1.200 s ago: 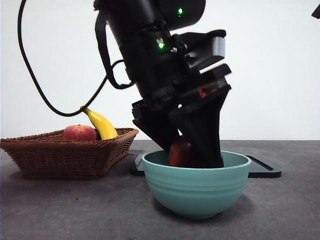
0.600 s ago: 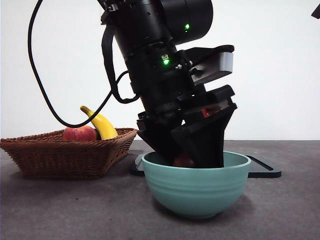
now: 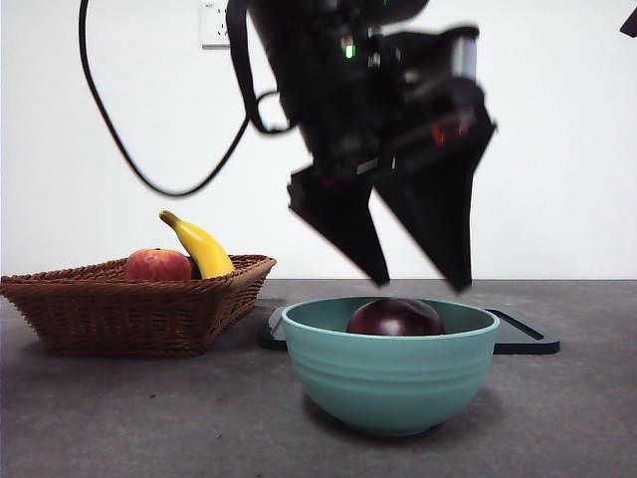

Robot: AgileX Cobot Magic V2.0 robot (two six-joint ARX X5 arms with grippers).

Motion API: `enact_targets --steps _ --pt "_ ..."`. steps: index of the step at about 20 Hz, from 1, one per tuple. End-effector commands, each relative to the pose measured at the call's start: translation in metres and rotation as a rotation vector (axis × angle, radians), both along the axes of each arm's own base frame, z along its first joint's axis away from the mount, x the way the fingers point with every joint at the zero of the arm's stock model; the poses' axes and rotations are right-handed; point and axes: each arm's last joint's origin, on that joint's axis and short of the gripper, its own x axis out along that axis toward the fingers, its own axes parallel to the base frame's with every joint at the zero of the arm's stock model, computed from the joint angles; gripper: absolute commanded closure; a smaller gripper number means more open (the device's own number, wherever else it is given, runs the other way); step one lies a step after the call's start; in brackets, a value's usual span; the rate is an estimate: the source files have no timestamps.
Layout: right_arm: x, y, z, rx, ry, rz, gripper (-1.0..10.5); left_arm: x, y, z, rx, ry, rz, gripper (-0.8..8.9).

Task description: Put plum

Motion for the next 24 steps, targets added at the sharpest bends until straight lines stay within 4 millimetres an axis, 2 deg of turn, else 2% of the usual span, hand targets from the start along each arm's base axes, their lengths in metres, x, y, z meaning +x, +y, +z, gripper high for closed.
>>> enact_targets --steps 1,3,5,9,13,16,18,24 --pt "0.001 0.001 0.006 0.010 -0.016 0.000 4.7 0.003 0.001 0.030 -0.070 -0.045 0.019 3.77" --pt "0.001 0.001 0.006 0.009 -0.018 0.002 4.7 0.007 0.014 0.053 -0.128 -0.081 0.062 3.77" --pt "0.001 0.001 0.006 0.009 -0.019 0.003 4.7 0.013 0.036 0.076 -0.187 -0.115 0.132 3.77" --pt "0.001 0.001 0.006 0.008 -0.021 0.004 4.7 0.021 0.096 0.122 -0.282 -0.197 0.287 3.78" --pt "0.001 0.001 0.006 0.005 -0.028 0.010 4.7 0.017 0.152 0.147 -0.353 -0.154 0.372 3.82" --pt "0.001 0.001 0.006 0.001 -0.035 0.016 4.7 0.012 0.181 0.148 -0.366 -0.112 0.423 3.82" --pt "0.001 0.001 0.006 0.001 -0.037 0.015 4.7 0.006 0.193 0.138 -0.387 -0.062 0.421 3.82" --pt "0.002 0.001 0.006 -0.002 -0.051 0.009 4.7 -0.025 0.207 0.080 -0.394 0.142 0.377 3.82"
